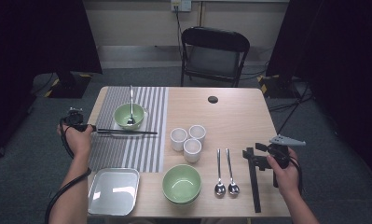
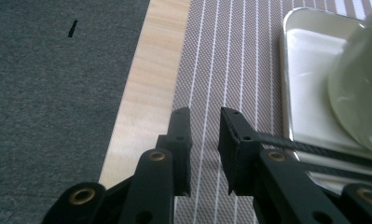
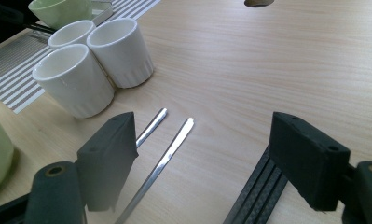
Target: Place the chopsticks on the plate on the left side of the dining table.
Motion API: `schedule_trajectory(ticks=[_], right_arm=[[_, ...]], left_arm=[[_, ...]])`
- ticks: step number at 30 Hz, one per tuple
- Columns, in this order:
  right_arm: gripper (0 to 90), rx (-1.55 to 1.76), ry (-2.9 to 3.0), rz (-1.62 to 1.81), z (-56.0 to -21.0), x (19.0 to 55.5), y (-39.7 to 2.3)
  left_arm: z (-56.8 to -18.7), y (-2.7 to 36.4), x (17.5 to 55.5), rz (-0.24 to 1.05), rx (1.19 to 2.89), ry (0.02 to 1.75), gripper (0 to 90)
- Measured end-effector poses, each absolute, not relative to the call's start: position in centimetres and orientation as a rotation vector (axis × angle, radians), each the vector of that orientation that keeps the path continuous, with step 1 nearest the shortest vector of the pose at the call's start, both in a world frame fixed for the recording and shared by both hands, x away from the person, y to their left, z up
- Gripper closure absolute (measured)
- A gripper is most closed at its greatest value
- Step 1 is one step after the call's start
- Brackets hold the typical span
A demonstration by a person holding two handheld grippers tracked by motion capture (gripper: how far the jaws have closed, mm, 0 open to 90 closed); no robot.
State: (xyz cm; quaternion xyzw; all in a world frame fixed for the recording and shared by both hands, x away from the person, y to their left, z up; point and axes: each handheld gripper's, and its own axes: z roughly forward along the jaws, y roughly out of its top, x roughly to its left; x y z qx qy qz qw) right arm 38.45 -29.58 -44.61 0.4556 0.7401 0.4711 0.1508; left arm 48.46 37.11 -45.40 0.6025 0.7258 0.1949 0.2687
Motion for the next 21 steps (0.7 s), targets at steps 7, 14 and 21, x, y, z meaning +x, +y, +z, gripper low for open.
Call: schedule_trajectory(ticks=[7,14,21], right_arm=[[22.8,1.308,2.133,1.352,-44.7,38.5,-29.4],[22.8,1.304,2.128,1.359,-44.5,38.5,-29.5],[22.8,1.308,2.124,1.359,-44.6,38.6,-29.6]], left_arm=[[-45.8,36.6,47.1,0.472,1.654,1.968,75.5],[-47.0,36.2,46.9,0.417,1.623,1.982,75.3],[-47.4,35.6,47.3,0.389,1.618,1.972,74.8]])
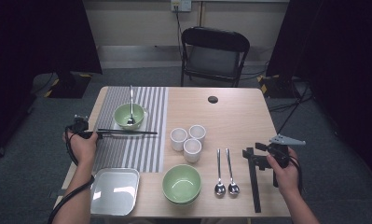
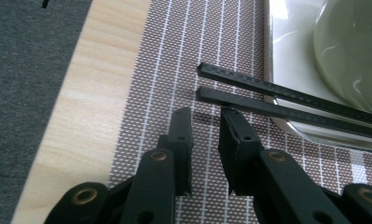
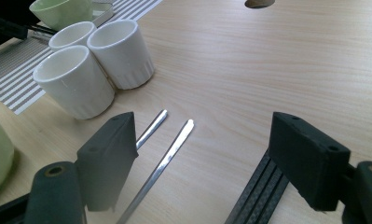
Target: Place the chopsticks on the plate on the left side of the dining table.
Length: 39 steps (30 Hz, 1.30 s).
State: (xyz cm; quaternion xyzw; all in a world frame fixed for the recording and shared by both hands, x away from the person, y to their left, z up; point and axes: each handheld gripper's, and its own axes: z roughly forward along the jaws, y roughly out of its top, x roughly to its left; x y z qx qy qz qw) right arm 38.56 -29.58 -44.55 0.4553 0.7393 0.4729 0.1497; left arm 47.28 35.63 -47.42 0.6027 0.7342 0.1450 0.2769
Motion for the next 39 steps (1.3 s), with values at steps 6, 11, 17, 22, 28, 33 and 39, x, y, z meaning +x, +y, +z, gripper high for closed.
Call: schedule_trajectory(ticks=[6,11,17,22,28,33,39], right_arm=[[22.8,1.307,2.122,1.361,-44.52,38.52,-29.58],[22.8,1.309,2.122,1.359,-44.53,38.52,-29.65],[22.8,1.304,2.118,1.363,-44.44,38.49,-29.66],[22.8,1.299,2.118,1.365,-44.38,38.46,-29.69],[22.8,1.302,2.117,1.363,-44.37,38.44,-29.7],[22.8,1.3,2.118,1.363,-44.38,38.43,-29.7],[22.8,1.296,2.121,1.364,-44.3,38.43,-29.62]], left_arm=[[-47.38,35.49,47.56,0.386,1.608,1.963,74.4],[-47.38,35.44,47.63,0.378,1.591,1.962,74.0],[-47.29,35.41,47.44,0.379,1.602,1.973,74.0],[-47.27,35.4,47.19,0.379,1.616,1.977,73.4],[-47.07,35.22,47.03,0.368,1.642,1.968,72.4],[-46.95,34.94,46.89,0.38,1.626,1.966,72.0],[-46.99,34.82,46.99,0.377,1.631,1.955,71.9]])
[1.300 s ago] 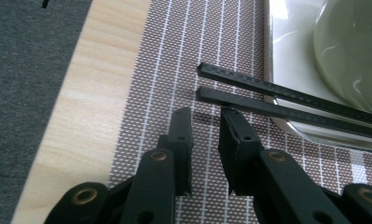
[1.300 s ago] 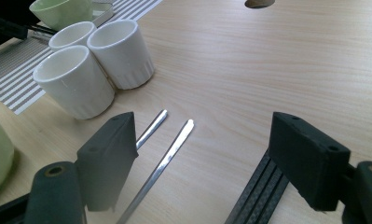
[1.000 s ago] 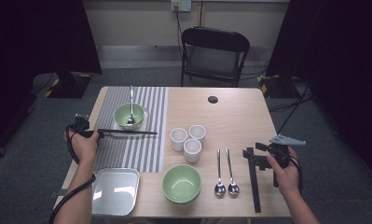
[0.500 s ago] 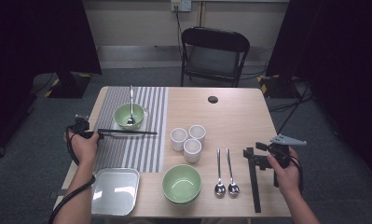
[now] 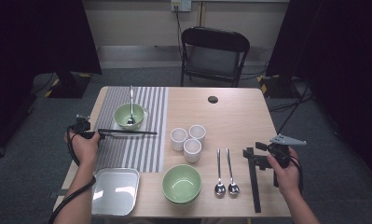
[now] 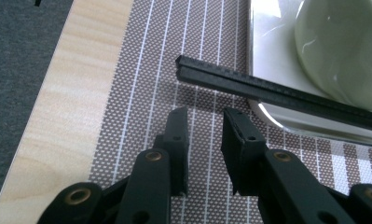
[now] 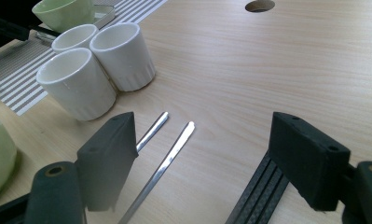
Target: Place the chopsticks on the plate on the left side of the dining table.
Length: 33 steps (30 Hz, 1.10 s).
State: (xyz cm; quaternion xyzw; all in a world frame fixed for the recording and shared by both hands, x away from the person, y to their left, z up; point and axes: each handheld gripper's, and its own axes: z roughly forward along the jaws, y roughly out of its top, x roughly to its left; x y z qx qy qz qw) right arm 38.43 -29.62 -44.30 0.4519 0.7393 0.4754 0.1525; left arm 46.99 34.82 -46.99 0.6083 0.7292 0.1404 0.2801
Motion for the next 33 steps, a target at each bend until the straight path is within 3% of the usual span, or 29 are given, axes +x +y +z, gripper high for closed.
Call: schedule_trajectory(ticks=[16,25,33], right_arm=[[22.8,1.295,2.118,1.366,-44.3,38.5,-29.7],[22.8,1.284,2.128,1.365,-44.3,38.5,-29.5],[22.8,1.279,2.144,1.359,-44.4,38.5,-29.1]], left_arm=[[-46.9,34.5,47.1,0.355,1.653,1.942,69.2],[-45.2,33.2,46.6,0.338,1.663,1.896,55.6],[-42.7,31.3,46.3,0.336,1.707,1.818,36.7]])
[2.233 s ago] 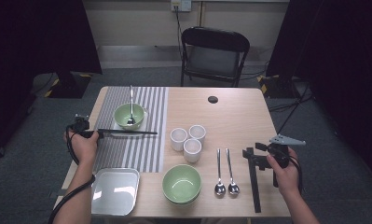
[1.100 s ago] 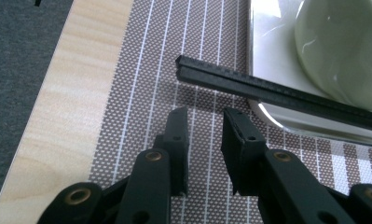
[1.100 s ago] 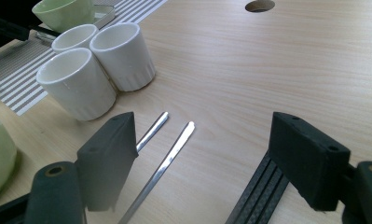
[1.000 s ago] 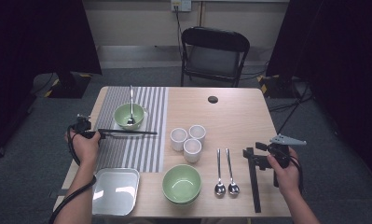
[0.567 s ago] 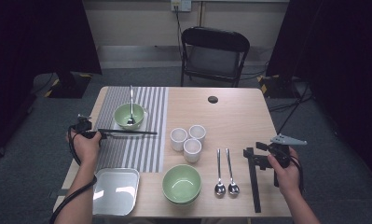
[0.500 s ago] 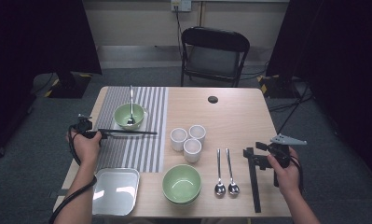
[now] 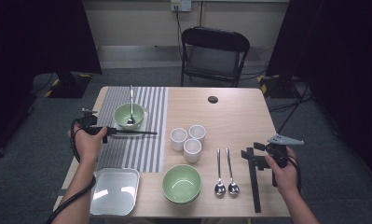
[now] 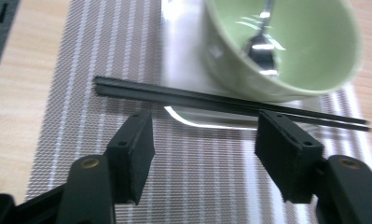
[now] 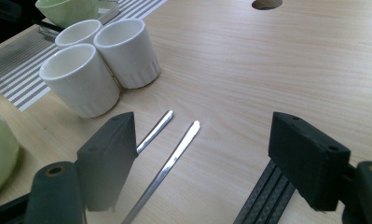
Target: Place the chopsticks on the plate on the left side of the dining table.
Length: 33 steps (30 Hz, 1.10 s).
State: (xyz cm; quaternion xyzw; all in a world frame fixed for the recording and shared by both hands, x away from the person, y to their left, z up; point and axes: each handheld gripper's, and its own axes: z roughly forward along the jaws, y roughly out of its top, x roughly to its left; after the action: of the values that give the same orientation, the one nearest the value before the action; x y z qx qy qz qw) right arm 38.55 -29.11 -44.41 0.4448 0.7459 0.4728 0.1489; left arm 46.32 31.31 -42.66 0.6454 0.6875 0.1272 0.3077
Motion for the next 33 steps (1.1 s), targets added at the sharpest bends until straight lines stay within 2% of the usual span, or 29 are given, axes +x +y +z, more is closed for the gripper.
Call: schedule_trajectory(ticks=[9,33], right_arm=[[22.7,1.276,2.154,1.345,-44.4,38.6,-29.3],[22.8,1.255,2.18,1.315,-44.5,38.9,-28.6]], left_arm=[[-40.2,29.1,46.2,0.329,1.776,1.753,31.0],[-39.4,25.4,45.2,0.276,1.847,1.656,30.2]])
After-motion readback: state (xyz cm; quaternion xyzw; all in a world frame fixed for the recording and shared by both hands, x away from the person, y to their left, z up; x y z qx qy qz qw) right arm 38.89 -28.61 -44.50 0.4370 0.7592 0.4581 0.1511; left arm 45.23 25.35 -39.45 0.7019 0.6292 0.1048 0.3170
